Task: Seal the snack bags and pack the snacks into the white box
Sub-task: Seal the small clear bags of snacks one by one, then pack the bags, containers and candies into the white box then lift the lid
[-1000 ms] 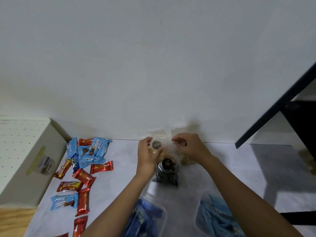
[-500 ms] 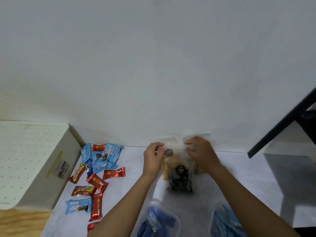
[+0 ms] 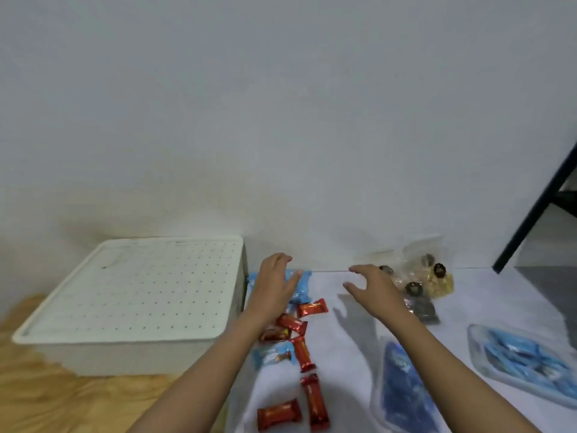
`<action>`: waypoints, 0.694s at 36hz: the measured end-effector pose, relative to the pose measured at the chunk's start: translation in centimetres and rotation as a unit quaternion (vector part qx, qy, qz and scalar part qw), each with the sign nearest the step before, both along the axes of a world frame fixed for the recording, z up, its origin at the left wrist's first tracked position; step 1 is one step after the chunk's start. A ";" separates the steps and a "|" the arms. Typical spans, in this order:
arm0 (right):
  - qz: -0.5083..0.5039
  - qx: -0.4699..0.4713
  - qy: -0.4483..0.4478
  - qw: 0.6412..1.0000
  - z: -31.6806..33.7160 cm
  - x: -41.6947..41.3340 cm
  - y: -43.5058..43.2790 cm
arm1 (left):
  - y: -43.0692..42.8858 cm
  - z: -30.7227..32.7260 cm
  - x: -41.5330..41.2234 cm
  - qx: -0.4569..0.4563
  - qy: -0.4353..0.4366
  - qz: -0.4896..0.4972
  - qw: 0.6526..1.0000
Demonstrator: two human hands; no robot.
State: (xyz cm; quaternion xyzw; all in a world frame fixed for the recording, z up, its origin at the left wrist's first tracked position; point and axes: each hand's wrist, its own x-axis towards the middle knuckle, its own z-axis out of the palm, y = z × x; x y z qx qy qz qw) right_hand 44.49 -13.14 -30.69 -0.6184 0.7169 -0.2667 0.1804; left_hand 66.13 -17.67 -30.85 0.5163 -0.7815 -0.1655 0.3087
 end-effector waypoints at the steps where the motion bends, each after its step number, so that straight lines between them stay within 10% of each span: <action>1: 0.001 -0.002 -0.005 1.000 0.1 2.2 0.7 | 0.6 0.2 2.4 -0.005 -0.012 0.005 1.000; 17: 0.032 0.049 -0.081 0.995 -0.2 24.5 1.5 | 4.5 -0.9 33.5 0.077 -0.123 0.245 0.959; 25: -0.024 0.073 -0.057 0.995 -3.3 28.9 -4.6 | 0.5 -1.3 41.3 0.147 -0.147 0.188 0.960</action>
